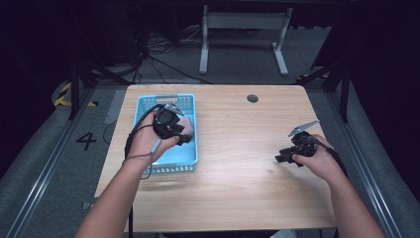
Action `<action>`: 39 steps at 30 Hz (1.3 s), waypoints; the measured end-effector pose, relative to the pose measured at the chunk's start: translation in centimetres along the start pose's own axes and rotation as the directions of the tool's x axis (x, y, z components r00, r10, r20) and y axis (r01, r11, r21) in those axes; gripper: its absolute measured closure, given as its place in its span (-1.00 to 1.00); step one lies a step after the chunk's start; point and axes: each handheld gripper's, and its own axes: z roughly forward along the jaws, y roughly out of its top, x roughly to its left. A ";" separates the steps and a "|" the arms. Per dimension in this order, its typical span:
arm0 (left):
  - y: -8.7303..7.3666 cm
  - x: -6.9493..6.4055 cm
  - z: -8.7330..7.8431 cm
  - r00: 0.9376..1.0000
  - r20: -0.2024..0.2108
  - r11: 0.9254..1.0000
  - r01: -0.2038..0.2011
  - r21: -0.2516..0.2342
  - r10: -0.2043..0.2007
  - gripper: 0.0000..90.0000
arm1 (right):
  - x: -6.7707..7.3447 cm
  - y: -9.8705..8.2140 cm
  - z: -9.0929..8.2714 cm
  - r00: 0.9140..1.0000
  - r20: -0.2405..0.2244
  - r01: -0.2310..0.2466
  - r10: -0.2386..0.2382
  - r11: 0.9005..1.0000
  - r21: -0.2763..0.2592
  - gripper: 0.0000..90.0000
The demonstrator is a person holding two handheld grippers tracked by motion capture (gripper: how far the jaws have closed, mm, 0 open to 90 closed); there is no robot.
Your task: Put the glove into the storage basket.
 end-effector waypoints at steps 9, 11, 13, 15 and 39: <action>-1.8 -3.6 -0.2 0.998 0.042 0.998 -0.036 -0.045 0.038 0.09 | 0.0 -0.2 0.0 1.000 -0.001 -0.002 0.002 1.000 0.005 0.34; -2.2 -4.4 0.0 0.998 0.047 0.998 -0.045 -0.038 0.047 0.08 | 0.1 -0.2 -0.1 1.000 0.001 -0.004 0.004 1.000 0.004 0.34; -2.7 -5.2 0.3 0.997 0.050 0.998 -0.055 -0.036 0.056 0.08 | 0.1 -0.3 -0.1 1.000 0.000 -0.004 0.004 1.000 0.004 0.34; -3.2 -5.8 0.4 0.997 0.047 0.997 -0.060 -0.043 0.062 0.08 | 0.1 -0.3 -0.1 1.000 -0.002 -0.004 0.004 1.000 0.004 0.34; -9.4 -8.8 5.7 0.964 0.211 0.983 -0.140 -0.121 0.164 0.12 | 0.2 -0.3 0.2 1.000 -0.010 0.005 -0.005 1.000 0.017 0.33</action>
